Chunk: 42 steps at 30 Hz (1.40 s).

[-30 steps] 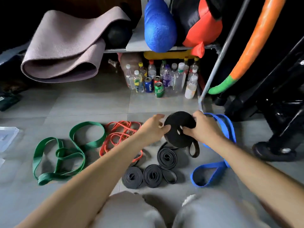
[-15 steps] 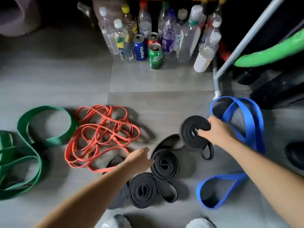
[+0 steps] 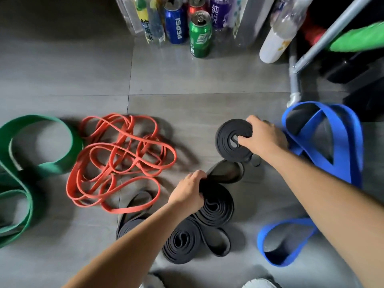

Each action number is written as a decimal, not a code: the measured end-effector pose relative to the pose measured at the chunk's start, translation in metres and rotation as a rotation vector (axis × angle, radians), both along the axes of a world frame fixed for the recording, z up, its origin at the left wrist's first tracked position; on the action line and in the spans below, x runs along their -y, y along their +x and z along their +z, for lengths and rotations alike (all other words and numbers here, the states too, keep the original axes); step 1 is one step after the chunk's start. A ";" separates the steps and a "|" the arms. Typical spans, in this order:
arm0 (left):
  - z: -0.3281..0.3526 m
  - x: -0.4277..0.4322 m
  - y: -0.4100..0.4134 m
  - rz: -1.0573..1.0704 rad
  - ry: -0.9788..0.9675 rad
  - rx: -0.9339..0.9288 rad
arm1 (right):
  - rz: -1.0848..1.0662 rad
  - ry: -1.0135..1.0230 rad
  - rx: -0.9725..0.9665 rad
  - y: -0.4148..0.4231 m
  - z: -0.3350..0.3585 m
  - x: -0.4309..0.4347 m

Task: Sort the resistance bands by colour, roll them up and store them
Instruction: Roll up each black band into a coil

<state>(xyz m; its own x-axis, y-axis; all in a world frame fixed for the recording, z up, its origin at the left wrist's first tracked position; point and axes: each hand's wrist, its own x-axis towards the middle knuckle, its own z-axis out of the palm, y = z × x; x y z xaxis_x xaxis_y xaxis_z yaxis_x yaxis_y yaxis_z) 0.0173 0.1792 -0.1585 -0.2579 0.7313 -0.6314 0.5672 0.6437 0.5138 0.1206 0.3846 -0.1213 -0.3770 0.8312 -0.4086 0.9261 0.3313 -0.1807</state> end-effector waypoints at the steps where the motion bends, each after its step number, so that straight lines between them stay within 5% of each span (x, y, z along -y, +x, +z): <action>1: 0.000 -0.003 0.002 -0.004 -0.013 0.005 | 0.038 0.011 0.013 -0.005 -0.002 0.000; 7: 0.002 -0.017 0.006 -0.193 -0.126 -0.027 | 0.164 0.039 0.015 -0.016 0.001 0.002; 22: 0.005 -0.018 0.014 -0.358 -0.057 -0.023 | 0.159 -0.030 0.060 -0.009 -0.017 0.027; 28: 0.002 0.003 0.028 -0.253 0.089 -0.099 | 0.185 -0.274 0.059 0.002 -0.033 0.040; 32: 0.001 0.007 0.025 -0.051 0.106 -0.083 | 0.124 -0.230 0.079 0.006 -0.035 0.047; 37: 0.003 0.012 0.014 -0.289 -0.024 -0.169 | 0.126 -0.214 0.179 -0.002 -0.036 0.050; 42: 0.004 0.021 -0.020 -0.179 0.060 -0.162 | 0.155 -0.192 0.188 -0.022 -0.022 0.045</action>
<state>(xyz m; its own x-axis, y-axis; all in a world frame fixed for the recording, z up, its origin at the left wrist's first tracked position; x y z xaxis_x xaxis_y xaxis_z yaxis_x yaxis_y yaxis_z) -0.0027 0.1585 -0.1542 -0.2158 0.8095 -0.5461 0.7474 0.4968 0.4410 0.0982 0.3393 -0.1435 -0.3958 0.6705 -0.6274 0.8905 0.4471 -0.0840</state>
